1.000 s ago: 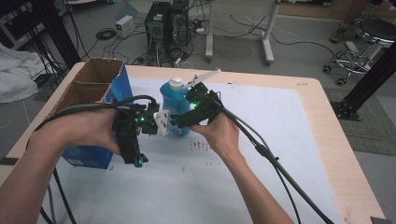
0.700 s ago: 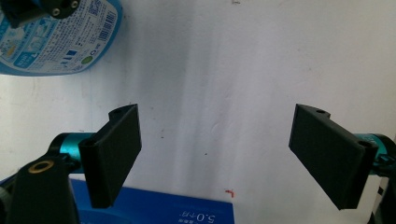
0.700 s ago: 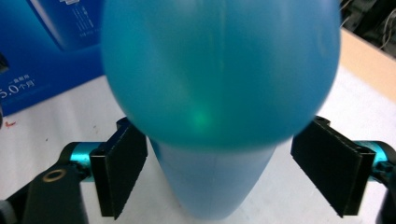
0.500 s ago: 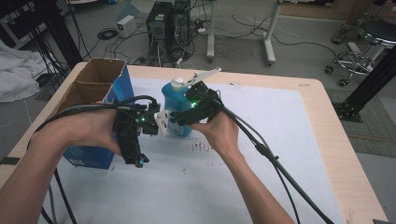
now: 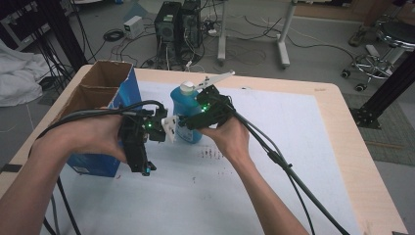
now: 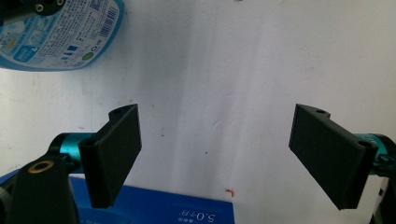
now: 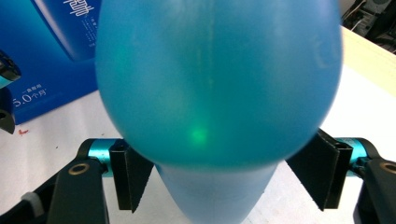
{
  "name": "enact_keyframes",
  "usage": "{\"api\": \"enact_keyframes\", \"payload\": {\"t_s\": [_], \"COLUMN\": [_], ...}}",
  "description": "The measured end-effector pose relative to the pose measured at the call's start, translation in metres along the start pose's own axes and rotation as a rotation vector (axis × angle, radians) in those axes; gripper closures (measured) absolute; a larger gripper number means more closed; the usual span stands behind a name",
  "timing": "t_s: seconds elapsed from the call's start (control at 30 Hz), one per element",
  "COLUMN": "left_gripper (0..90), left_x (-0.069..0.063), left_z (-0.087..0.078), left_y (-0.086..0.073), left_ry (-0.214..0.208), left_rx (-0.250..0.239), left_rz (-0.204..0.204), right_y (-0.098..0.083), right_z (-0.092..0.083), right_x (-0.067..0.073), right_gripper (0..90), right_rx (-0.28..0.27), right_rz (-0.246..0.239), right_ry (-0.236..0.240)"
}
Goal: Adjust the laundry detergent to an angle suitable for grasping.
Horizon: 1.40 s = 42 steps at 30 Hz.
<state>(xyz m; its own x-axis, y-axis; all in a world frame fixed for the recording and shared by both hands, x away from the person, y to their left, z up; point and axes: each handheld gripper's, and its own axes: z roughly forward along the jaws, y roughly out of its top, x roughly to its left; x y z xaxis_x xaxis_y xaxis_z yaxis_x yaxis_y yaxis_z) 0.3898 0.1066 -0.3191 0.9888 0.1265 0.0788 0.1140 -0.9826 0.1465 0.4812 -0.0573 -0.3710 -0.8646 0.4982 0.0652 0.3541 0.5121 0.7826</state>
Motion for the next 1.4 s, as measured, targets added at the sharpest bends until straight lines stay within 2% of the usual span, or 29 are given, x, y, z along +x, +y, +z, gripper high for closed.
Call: {"api": "enact_keyframes", "payload": {"t_s": [0.17,0.9,1.17,1.4], "left_gripper": [17.0,17.0,17.0,17.0], "left_x": [0.0003,0.0004,0.0004,0.0002], "left_z": [0.0003,-0.0003,0.0,0.0006], "left_y": [-0.0008,-0.0036,-0.0045,-0.004], "left_ry": [0.001,0.005,0.008,0.007], "left_rx": [0.001,0.003,0.003,0.004], "left_rz": [-0.001,-0.007,-0.009,-0.009], "right_y": [-0.0002,-0.0004,-0.0002,-0.0003], "right_z": [0.0008,0.0043,0.0036,0.0031], "right_x": [0.0008,0.0017,0.0053,0.0057], "right_gripper": [31.9,40.9,44.6,46.3], "right_rx": [-0.007,-0.029,-0.023,-0.025], "right_rz": [-0.01,-0.016,-0.052,-0.066], "right_ry": [-0.002,0.002,-0.032,-0.037]}}
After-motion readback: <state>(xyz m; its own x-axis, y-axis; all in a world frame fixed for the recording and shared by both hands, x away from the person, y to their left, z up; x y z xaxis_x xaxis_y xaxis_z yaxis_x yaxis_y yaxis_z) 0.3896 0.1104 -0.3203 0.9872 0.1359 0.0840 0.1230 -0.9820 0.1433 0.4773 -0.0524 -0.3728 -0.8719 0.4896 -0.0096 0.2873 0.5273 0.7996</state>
